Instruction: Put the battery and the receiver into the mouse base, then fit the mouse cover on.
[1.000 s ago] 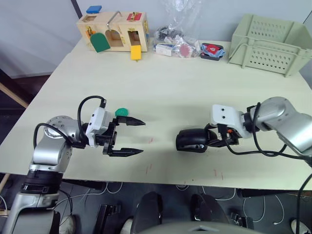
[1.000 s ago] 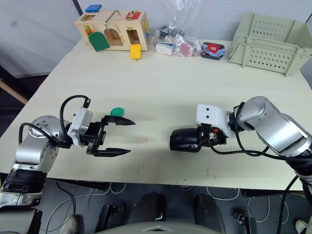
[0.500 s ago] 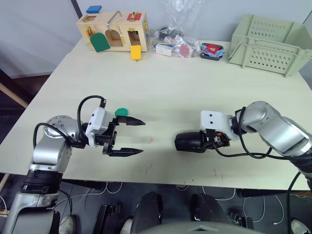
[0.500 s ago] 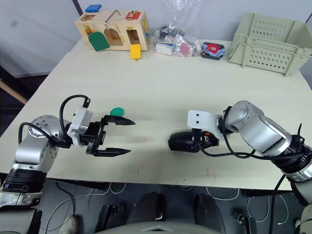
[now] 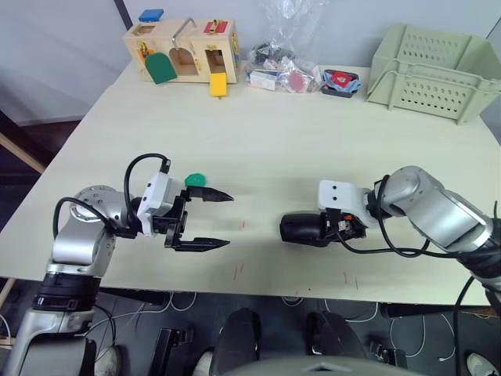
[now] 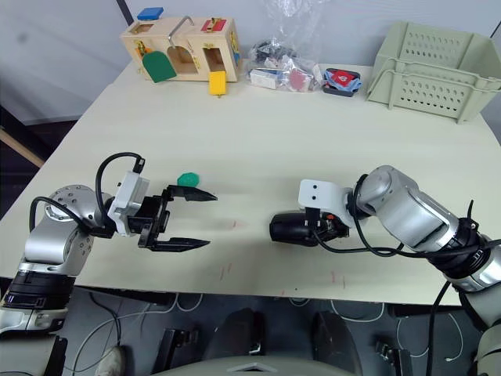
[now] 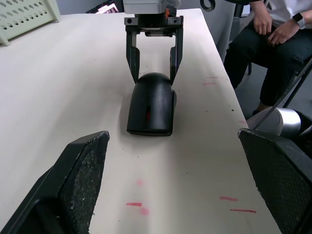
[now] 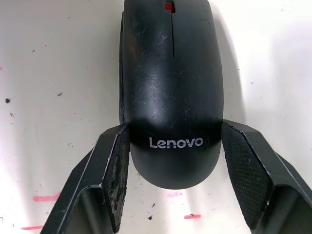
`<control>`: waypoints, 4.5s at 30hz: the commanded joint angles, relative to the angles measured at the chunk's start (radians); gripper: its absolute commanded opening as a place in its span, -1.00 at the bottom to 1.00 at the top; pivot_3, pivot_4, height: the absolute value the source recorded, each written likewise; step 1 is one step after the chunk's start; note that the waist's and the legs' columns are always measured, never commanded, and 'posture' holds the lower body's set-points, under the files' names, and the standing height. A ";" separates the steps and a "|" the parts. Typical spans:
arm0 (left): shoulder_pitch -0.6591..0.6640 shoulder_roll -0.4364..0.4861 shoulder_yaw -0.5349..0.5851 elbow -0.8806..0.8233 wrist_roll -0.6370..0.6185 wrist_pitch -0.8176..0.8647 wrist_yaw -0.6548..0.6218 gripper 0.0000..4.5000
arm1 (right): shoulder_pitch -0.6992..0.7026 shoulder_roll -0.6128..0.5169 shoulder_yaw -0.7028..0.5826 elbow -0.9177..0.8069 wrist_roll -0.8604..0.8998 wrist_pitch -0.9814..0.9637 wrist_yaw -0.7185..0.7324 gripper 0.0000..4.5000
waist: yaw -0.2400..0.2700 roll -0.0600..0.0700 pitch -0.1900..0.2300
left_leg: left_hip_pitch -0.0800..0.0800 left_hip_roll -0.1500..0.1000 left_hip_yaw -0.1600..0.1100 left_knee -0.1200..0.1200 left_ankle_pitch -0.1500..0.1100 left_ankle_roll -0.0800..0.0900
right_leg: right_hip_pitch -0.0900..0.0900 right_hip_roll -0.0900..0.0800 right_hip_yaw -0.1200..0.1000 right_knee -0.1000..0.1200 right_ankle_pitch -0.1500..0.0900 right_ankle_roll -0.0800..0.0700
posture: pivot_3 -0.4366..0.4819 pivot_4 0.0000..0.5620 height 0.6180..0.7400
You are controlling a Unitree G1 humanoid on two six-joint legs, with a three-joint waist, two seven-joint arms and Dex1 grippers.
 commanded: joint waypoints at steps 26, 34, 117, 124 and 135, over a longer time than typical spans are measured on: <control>0.007 0.002 0.013 0.000 -0.006 -0.033 -0.025 1.00 | -0.054 0.011 0.038 -0.091 0.051 0.169 -0.108 0.15 | -0.001 0.000 0.000 | 0.000 0.000 0.000 0.000 0.000 0.000 | 0.000 0.000 0.000 0.000 0.000 0.001 | -0.05 -0.47 1.00; 0.007 -0.002 0.011 0.007 -0.004 -0.040 -0.027 1.00 | -0.060 0.009 0.044 -0.096 0.059 0.187 -0.125 0.15 | -0.001 -0.001 -0.001 | 0.000 0.000 0.000 0.000 0.000 0.000 | 0.000 0.000 0.000 0.000 0.000 0.001 | -0.05 -0.47 1.00; 0.009 -0.007 -0.003 0.009 -0.002 -0.052 -0.027 1.00 | 0.086 0.098 -0.242 -0.065 0.147 -0.112 -0.206 -0.01 | 0.001 -0.004 -0.003 | 0.000 0.000 -0.001 0.001 0.001 -0.001 | 0.001 0.001 0.000 0.001 0.002 0.003 | -0.05 -0.47 1.00; 0.004 -0.003 -0.002 0.014 -0.001 -0.049 -0.028 1.00 | 0.144 0.179 -0.247 -0.051 0.153 -0.183 -0.242 -0.23 | 0.000 -0.004 -0.003 | 0.000 0.001 -0.001 0.002 0.002 -0.004 | 0.001 0.001 0.000 0.002 0.002 0.003 | -0.05 -0.47 1.00; 0.009 -0.001 0.001 0.007 0.000 -0.048 -0.024 1.00 | 0.188 0.259 -0.141 0.094 0.074 -0.320 -0.228 -0.23 | 0.001 -0.004 -0.003 | 0.000 0.001 -0.002 0.002 0.002 -0.004 | 0.001 0.002 0.000 0.005 0.001 0.002 | -0.05 -0.47 1.00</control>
